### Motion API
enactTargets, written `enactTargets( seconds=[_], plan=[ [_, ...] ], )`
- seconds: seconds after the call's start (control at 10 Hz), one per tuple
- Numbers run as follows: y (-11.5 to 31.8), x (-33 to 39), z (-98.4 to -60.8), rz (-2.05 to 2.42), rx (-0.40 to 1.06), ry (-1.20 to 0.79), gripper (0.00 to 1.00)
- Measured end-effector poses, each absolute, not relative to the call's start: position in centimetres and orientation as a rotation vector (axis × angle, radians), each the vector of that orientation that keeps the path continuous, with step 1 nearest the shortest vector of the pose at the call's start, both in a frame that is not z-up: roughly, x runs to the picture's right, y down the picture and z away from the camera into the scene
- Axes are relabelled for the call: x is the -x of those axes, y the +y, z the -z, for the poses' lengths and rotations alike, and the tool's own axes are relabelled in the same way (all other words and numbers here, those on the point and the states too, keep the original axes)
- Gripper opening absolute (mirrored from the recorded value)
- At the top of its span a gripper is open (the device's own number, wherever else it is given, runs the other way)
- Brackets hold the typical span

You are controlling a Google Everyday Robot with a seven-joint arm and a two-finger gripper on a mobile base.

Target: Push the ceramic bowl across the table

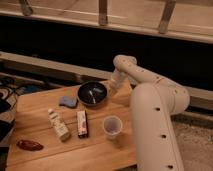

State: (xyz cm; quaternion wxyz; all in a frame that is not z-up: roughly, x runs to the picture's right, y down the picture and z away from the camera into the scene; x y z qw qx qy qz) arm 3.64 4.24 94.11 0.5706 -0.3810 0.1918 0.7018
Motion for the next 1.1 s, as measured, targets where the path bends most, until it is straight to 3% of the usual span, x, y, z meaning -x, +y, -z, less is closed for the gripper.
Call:
enactTargets(
  seconds=[1.1],
  plan=[
    [5.5,1.1,-91.6,-1.532,0.963,0.466,0.00]
  ],
)
